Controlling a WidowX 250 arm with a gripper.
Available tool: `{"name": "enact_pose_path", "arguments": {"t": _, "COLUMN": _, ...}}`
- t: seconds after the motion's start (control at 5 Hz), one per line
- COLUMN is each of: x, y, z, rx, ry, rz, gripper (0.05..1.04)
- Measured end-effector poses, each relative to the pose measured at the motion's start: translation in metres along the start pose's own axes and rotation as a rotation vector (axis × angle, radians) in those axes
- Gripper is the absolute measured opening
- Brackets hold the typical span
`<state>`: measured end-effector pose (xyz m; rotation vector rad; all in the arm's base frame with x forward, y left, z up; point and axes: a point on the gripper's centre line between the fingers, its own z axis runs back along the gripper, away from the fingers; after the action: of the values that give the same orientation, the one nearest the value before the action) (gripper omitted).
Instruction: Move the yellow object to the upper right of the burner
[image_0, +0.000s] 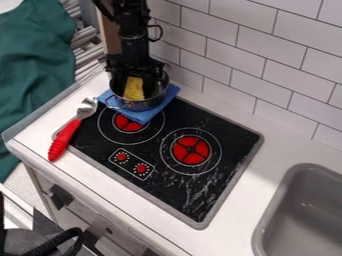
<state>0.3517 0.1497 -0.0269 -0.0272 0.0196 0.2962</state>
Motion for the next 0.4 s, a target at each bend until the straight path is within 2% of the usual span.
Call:
{"name": "enact_pose_path", "arguments": {"t": 0.2, "x": 0.0, "y": -0.004, "z": 0.021, "rx": 0.012, "ry": -0.059, "rz": -0.04, "gripper": 0.698}}
{"name": "enact_pose_path", "arguments": {"t": 0.4, "x": -0.005, "y": -0.024, "z": 0.051, "rx": 0.05, "ry": -0.134, "rz": -0.117, "gripper": 0.698}}
